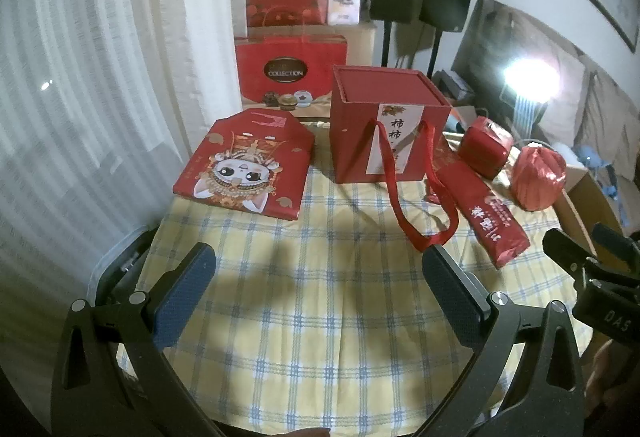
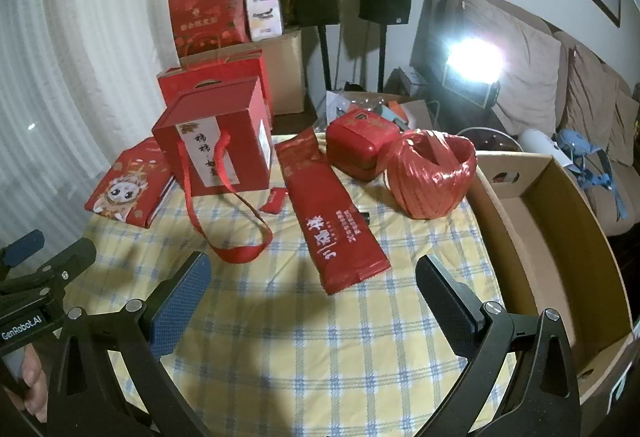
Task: Organize objects
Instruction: 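Reach the right gripper to the red raffia bundle and grasp it, then grasp the long red printed packet with the left gripper and lift it, then carry the packet with the left gripper while the right carries the raffia bundle into the cardboard box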
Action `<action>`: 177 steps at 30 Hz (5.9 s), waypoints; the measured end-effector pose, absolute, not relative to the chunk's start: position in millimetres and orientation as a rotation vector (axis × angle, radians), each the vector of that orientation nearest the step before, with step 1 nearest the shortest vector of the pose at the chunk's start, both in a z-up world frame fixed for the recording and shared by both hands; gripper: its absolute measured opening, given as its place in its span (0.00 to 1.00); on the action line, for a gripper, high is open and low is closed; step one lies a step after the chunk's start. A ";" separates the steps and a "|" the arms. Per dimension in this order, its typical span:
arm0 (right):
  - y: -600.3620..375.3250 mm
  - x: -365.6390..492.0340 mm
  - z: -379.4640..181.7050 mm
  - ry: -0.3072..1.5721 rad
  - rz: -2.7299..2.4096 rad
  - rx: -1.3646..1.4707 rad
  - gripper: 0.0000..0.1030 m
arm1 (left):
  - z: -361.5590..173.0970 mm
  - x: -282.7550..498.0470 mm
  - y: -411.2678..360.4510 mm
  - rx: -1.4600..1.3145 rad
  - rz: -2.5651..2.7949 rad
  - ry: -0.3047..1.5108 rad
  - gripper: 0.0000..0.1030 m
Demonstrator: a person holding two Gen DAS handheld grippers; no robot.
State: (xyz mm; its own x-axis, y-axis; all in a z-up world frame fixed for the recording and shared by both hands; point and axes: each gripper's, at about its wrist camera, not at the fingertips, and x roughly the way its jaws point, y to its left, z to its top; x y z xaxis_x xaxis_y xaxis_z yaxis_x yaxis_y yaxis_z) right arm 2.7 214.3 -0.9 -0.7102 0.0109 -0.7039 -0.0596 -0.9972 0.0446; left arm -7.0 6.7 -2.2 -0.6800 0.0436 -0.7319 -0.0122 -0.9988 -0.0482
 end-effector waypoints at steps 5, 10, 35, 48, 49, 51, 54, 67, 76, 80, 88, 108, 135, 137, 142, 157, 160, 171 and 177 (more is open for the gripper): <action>217.0 -0.7 -1.0 0.084 2.869 -1.174 1.00 | -4.0 -11.4 8.2 -1.242 2.855 -0.052 1.00; 224.3 -3.8 -4.3 0.074 2.862 -1.165 1.00 | -7.7 -15.6 6.4 -1.229 2.851 -0.049 1.00; 331.7 -23.8 -21.9 0.176 2.748 -1.122 1.00 | -31.0 -51.8 61.8 -1.212 2.606 -0.063 0.95; 354.2 -83.2 -30.9 0.137 2.762 -1.132 1.00 | -36.8 -78.7 119.2 -1.205 2.518 -0.021 0.95; 352.9 -86.7 -31.9 0.120 2.763 -1.132 1.00 | -38.1 -79.7 123.9 -1.205 2.513 -0.015 0.95; 350.4 -93.6 -33.9 0.092 2.770 -1.132 1.00 | -42.2 -83.4 134.4 -1.216 2.494 -0.004 0.95; 346.9 -103.9 -37.7 0.050 2.767 -1.136 1.00 | -49.9 -89.4 148.3 -1.239 2.446 -0.014 0.95; 344.9 -123.9 -46.3 0.016 2.790 -1.157 1.00 | -84.0 -116.3 195.1 -1.403 2.312 -0.060 0.90; 339.6 -123.1 -47.6 -0.016 2.795 -1.153 1.00 | -108.3 -119.0 212.1 -1.497 2.348 0.001 0.90; 338.9 -127.4 -54.1 -0.046 2.770 -1.170 1.00 | -110.0 -112.9 218.1 -1.475 2.374 0.048 0.90; 340.6 -128.3 -56.0 -0.058 2.779 -1.162 0.97 | -109.6 -97.4 211.9 -1.413 2.429 0.099 0.49; 342.3 -72.6 -2.6 -0.040 2.822 -1.043 0.96 | -67.1 -76.0 167.7 -1.342 2.368 -0.080 0.19; 415.9 24.3 30.1 0.018 2.671 -0.951 0.96 | 7.2 -16.5 231.9 -1.091 2.317 0.007 0.12; 423.2 29.7 29.1 0.026 2.658 -0.952 0.96 | 8.1 -14.7 243.9 -1.088 2.297 0.015 0.12; 441.0 39.5 23.5 0.046 2.624 -0.960 0.96 | 6.3 -11.0 276.1 -1.090 2.242 0.041 0.12; 507.5 68.4 -16.2 0.149 2.491 -1.027 0.96 | -28.6 5.2 376.4 -1.147 2.100 0.129 0.12; 520.1 72.1 -28.3 0.179 2.462 -1.053 0.96 | -35.4 9.6 393.7 -1.154 2.084 0.158 0.12; 550.9 80.8 -61.3 0.255 2.386 -1.115 0.96 | -60.5 18.8 430.7 -1.203 2.052 0.233 0.13; 560.2 84.7 -72.7 0.295 2.360 -1.141 0.97 | -71.1 17.5 435.6 -1.222 2.048 0.250 0.19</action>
